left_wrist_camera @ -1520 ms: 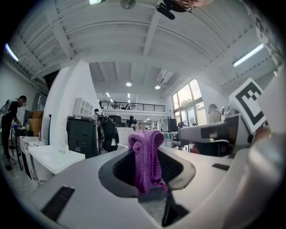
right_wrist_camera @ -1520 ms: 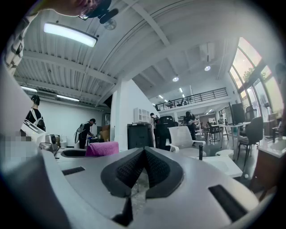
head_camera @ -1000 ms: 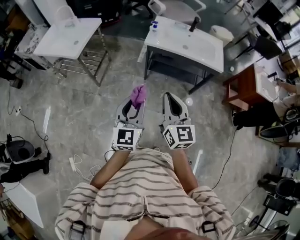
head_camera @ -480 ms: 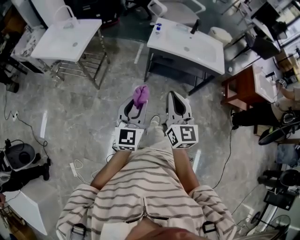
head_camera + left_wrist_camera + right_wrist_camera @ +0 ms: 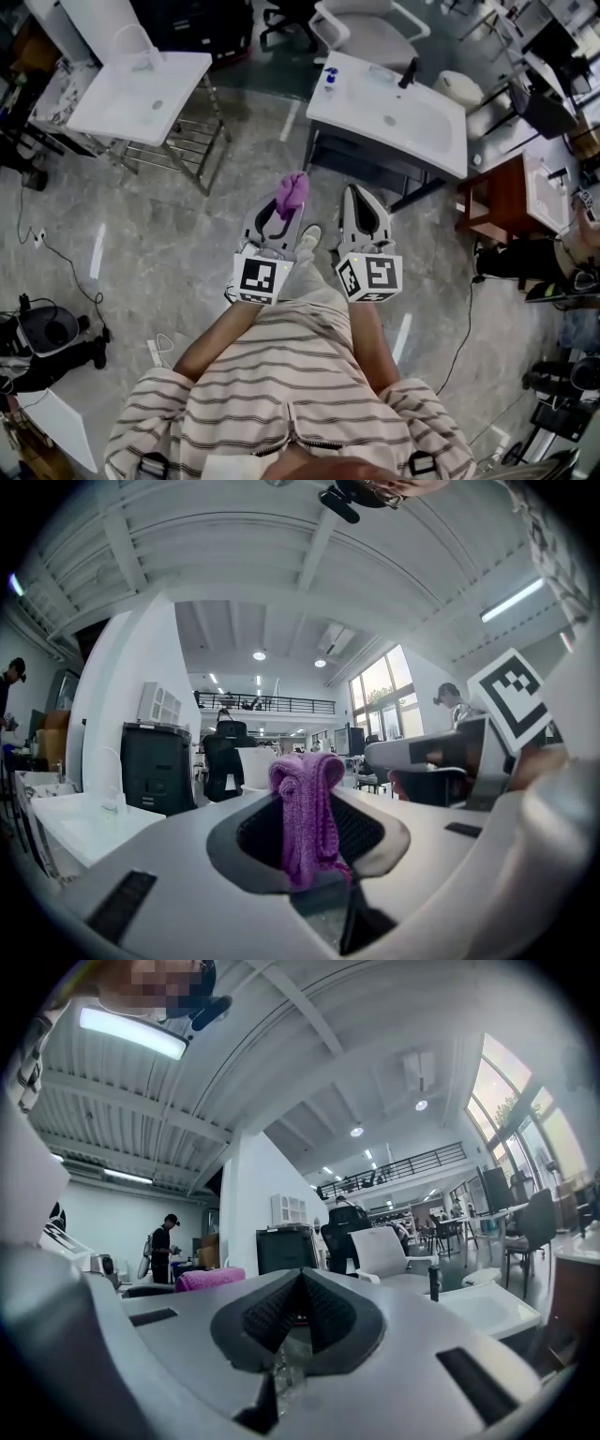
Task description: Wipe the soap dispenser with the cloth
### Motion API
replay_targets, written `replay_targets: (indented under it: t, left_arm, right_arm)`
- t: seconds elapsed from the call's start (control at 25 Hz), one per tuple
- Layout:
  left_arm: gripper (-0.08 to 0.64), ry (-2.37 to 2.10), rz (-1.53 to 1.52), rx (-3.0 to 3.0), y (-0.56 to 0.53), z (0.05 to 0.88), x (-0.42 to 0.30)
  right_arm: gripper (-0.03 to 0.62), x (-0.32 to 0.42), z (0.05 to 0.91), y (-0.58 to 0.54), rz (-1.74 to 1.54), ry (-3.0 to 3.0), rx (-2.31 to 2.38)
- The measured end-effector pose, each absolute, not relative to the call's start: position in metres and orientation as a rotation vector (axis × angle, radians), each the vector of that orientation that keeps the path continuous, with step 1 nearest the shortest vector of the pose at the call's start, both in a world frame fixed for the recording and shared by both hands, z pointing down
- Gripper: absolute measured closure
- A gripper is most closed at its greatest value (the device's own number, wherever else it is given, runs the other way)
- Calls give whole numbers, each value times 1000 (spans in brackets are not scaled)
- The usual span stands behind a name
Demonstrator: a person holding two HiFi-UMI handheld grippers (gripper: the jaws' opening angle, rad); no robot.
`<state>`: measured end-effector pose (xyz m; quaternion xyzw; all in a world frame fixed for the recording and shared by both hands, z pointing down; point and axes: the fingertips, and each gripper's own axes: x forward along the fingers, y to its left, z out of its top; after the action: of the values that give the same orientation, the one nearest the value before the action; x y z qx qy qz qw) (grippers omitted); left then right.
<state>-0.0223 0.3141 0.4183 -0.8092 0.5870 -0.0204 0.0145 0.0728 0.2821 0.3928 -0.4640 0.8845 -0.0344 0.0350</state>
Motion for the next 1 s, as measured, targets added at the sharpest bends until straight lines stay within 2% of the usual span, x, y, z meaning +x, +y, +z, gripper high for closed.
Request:
replay_targets:
  t: [0.6, 1.0]
  left_arm:
    - [442, 1888, -98, -2473, 82, 395, -32]
    - [442, 1944, -125, -2447, -11, 411, -31]
  right_arm:
    - [583, 49, 380, 56, -171, 2756, -1275]
    - [583, 48, 404, -23, -200, 2816, -1235]
